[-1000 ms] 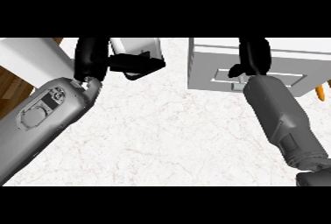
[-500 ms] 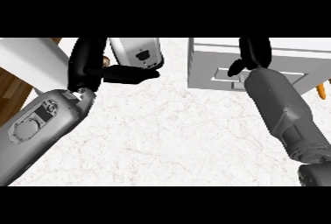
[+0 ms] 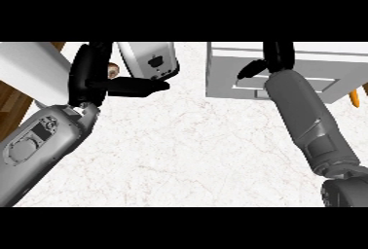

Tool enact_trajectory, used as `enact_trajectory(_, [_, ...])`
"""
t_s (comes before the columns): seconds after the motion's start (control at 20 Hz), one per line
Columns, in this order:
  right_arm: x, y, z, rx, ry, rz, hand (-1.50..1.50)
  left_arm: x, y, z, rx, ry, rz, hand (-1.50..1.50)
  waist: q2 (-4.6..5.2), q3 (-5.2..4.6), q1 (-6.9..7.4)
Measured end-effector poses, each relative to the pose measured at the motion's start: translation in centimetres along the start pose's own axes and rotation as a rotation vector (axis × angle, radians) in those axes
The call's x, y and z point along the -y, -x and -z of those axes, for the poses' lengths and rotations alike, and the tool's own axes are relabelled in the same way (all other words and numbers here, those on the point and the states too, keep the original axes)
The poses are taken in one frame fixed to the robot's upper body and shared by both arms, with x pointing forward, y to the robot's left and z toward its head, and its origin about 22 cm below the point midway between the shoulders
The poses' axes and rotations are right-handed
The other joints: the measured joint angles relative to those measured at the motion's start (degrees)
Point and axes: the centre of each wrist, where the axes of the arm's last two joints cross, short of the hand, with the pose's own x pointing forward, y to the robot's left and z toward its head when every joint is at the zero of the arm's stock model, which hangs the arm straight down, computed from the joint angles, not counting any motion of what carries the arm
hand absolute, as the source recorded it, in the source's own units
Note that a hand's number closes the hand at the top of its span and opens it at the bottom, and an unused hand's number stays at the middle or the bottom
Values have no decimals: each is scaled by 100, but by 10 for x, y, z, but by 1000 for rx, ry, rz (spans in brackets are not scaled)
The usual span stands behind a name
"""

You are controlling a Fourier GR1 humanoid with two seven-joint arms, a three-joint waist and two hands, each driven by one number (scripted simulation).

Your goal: Pick up the can, place it into the drawer and close the drawer

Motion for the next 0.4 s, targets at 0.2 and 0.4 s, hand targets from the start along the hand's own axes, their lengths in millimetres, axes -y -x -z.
enact_trajectory(0.2, [-4, -12, 4, -43, 20, 200, -150, -5, 8, -5, -13, -9, -1, -150, -41, 0, -53])
enact_trajectory(0.4, [-3, -21, 10, -75, 32, 346, -150, -12, 11, -6, -15, -22, 1, -150, -54, -4, -110])
